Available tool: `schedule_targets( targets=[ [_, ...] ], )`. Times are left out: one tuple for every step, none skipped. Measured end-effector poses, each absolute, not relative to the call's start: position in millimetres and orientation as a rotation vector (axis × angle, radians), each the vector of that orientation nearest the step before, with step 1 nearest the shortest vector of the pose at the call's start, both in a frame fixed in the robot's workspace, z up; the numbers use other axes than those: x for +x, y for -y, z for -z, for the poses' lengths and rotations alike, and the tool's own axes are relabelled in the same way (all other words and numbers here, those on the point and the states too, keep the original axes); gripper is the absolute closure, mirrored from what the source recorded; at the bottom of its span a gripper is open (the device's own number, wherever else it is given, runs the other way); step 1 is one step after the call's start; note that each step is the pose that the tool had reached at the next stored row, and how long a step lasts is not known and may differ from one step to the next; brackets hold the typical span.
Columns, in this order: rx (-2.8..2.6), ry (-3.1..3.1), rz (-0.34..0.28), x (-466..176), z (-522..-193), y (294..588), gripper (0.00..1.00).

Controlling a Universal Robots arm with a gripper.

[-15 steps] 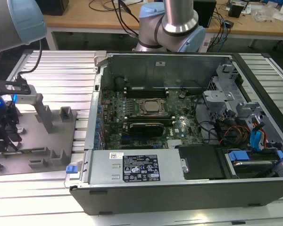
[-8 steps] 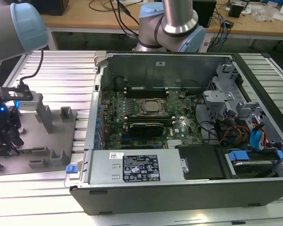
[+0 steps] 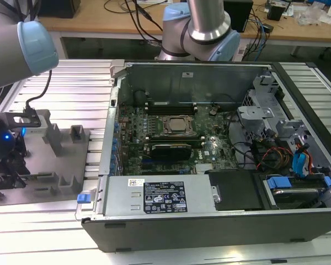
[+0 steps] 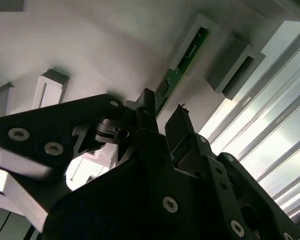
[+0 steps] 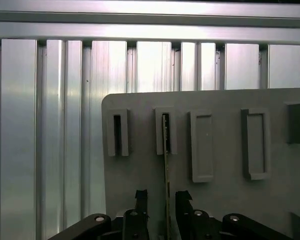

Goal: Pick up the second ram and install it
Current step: 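Pick up the second ram and move it above second insertion slot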

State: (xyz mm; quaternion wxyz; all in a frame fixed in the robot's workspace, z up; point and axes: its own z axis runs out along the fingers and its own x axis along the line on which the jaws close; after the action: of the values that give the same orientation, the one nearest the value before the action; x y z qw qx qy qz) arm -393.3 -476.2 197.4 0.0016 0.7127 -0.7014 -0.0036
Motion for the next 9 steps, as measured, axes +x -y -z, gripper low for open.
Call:
schedule_targets(
  targets=[
    [2.237, 2.201, 0.011, -393.3, -197.4, 476.1, 0.64],
    [2.237, 2.202, 0.011, -393.3, -197.3, 476.1, 0.64],
    [2.237, 2.202, 0.011, -393.3, -197.3, 476.1, 0.64],
    [2.237, 2.202, 0.011, -393.3, -197.2, 476.1, 0.64],
    [2.237, 2.202, 0.011, -393.3, -197.2, 476.1, 0.64],
    [2.237, 2.202, 0.011, -393.3, -197.2, 476.1, 0.64],
    [2.237, 2.202, 0.011, -393.3, -197.1, 476.1, 0.65],
    [2.237, 2.202, 0.011, -393.3, -197.0, 476.1, 0.65],
    [2.237, 2.202, 0.011, -393.3, -197.0, 476.1, 0.78]
  ],
)
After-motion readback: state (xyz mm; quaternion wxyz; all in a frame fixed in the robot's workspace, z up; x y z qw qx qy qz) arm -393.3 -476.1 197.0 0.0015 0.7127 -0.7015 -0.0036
